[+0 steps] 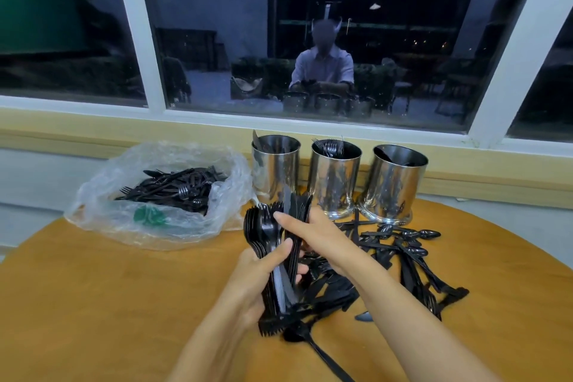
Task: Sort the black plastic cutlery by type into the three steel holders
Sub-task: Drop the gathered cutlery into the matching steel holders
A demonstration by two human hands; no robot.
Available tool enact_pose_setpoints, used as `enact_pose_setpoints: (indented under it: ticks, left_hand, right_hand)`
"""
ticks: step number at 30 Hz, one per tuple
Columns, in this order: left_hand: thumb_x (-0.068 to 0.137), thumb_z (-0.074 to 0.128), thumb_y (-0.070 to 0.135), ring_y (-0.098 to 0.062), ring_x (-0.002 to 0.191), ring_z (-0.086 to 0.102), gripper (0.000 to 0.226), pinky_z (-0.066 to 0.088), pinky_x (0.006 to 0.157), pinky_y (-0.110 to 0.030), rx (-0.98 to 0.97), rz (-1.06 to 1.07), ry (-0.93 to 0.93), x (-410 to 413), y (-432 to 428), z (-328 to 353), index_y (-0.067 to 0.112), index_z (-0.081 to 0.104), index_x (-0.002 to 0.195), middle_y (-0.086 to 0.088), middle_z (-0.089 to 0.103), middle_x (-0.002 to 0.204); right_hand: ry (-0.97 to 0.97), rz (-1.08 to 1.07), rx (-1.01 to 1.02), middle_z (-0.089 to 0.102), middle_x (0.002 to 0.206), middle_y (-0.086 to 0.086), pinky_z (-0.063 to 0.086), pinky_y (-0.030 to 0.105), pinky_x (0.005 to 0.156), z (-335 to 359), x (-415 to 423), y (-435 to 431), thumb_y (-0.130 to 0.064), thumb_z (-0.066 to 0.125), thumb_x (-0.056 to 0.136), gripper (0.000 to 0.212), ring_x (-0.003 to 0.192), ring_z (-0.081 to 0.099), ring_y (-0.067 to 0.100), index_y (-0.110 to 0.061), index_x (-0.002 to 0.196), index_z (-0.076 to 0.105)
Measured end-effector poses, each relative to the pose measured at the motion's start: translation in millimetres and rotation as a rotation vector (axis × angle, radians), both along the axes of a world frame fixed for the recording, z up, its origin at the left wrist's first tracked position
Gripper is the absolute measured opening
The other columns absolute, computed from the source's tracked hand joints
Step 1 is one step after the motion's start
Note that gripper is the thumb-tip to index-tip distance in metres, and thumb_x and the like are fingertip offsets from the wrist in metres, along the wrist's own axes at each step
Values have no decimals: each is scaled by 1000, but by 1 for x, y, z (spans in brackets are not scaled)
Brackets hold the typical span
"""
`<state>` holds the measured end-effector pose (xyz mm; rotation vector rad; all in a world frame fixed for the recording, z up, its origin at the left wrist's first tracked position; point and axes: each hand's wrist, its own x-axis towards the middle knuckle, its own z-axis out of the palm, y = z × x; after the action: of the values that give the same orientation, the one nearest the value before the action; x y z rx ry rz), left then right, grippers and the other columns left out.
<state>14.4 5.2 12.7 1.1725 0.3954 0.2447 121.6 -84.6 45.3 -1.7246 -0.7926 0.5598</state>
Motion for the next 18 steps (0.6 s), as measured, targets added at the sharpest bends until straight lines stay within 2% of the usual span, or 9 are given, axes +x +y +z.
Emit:
enact_pose_setpoints:
  ticks: [2,4,6,10,13,15,18]
  left_hand:
    - [93,62,22,-29,84,74,24,57,75,-36,33,24,4,-1,3,5,5,68,108,-18,75,93]
    - [96,59,21,-30,86,73,23,57,79,-39,42,59,-7,1,6,10,6,68,110,-21,74,92]
    - [96,58,19,-32,85,73,22,57,79,-40,25,107,-32,5,9,14,6,67,111,-22,74,92]
    - [95,60,18,-27,86,74,17,57,74,-37,-12,140,-57,17,20,22,11,69,108,-15,76,93]
    - [93,62,17,-18,95,73,18,56,85,-35,-46,195,-57,34,36,20,11,70,109,-4,77,97]
    - [96,58,15,-19,98,72,18,54,91,-36,-111,214,-70,47,50,17,7,66,110,-7,76,100]
    - [98,55,12,-24,95,73,15,53,91,-38,-141,259,-71,65,72,15,4,64,107,-11,76,99]
  right_hand:
    - [-52,-15,45,62,69,-1,46,27,64,3,0,6,-33,57,97,34,64,59,9,-1,85,61]
    - [-96,-60,73,63,72,9,48,34,67,4,1,13,-32,55,98,38,67,60,18,5,87,60]
    - [-115,-113,117,62,72,15,49,39,68,7,4,20,-31,55,98,36,68,61,27,1,82,60]
    - [-124,-171,183,61,69,-8,47,27,71,14,16,36,-26,57,97,21,71,60,10,-17,79,65]
    - [-136,-243,176,53,65,-4,42,27,64,18,35,45,-25,57,96,23,61,52,8,-15,76,64]
    - [-105,-318,203,43,63,-4,36,27,61,26,53,50,-27,55,96,28,57,44,8,-17,71,53]
    - [-142,-516,300,42,62,-5,35,29,59,52,95,65,-27,51,99,32,56,42,9,-18,68,47]
